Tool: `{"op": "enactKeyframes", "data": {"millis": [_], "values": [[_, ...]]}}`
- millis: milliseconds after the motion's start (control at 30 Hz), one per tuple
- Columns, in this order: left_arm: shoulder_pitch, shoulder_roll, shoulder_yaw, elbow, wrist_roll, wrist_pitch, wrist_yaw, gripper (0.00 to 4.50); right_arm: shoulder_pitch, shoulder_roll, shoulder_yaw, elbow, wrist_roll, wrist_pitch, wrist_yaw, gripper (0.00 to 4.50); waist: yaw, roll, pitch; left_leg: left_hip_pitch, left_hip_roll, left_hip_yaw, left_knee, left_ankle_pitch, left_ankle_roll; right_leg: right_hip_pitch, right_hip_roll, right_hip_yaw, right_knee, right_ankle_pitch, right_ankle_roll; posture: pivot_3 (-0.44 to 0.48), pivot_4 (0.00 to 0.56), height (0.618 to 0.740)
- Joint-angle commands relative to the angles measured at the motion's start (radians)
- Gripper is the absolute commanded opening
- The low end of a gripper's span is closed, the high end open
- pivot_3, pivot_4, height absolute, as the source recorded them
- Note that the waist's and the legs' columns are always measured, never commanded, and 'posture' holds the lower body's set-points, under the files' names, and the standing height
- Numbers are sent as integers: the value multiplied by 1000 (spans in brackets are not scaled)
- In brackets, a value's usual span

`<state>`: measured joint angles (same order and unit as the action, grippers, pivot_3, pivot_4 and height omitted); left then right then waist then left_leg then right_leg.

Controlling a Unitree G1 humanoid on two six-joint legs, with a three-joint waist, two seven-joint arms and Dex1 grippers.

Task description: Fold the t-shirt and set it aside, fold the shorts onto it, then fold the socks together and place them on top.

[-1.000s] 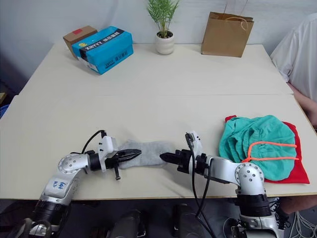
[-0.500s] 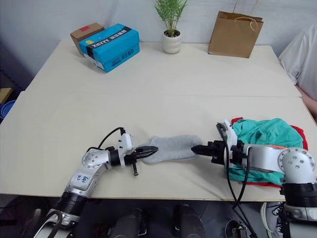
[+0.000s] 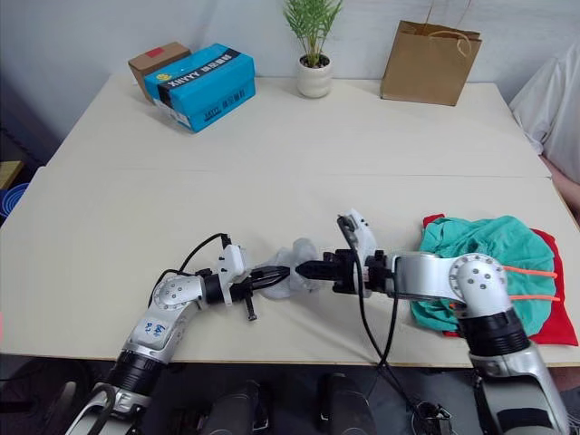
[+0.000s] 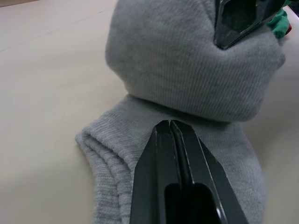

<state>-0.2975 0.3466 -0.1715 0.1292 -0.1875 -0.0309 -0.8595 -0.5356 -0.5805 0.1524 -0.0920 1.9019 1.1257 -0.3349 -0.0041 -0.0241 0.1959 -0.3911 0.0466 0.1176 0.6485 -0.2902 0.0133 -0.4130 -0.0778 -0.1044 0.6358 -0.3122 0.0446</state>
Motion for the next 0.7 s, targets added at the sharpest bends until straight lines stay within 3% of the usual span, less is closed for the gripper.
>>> {"op": "enactKeyframes", "data": {"millis": [33, 167, 300, 567, 700], "values": [[35, 13, 22, -16, -17, 54, 13, 0, -10, 38, -4, -6, -74, -30, 6, 16, 0, 0, 0, 0, 0, 0, 0, 0, 0, 0, 0, 0, 0, 0, 0, 0, 150, 740], [55, 19, 55, -78, -85, 139, 7, 0, 1, 80, -21, -3, -170, -36, 74, 16, -5, 0, 0, 0, 0, 0, 0, 0, 0, 0, 0, 0, 0, 0, 0, 0, 150, 740], [77, 53, 91, -163, -154, 219, -14, 0, 20, 74, -22, -63, -265, 4, 303, 1149, -8, 0, 0, 0, 0, 0, 0, 0, 0, 0, 0, 0, 0, 0, 0, 0, 150, 740], [124, 128, 160, -294, -238, 340, -29, 0, 65, 39, -48, -160, -528, -75, 737, 3917, -6, 0, 0, 0, 0, 0, -1, 0, 0, 0, 0, 0, -1, 0, 0, 0, 150, 740], [182, 230, 269, -350, -295, 425, -38, 0, 98, -12, -130, -178, -545, -87, 877, 3917, -6, 1, 0, 0, 0, -1, -1, 0, 0, -1, 0, 0, -1, 0, -1, 0, 150, 740]]}}
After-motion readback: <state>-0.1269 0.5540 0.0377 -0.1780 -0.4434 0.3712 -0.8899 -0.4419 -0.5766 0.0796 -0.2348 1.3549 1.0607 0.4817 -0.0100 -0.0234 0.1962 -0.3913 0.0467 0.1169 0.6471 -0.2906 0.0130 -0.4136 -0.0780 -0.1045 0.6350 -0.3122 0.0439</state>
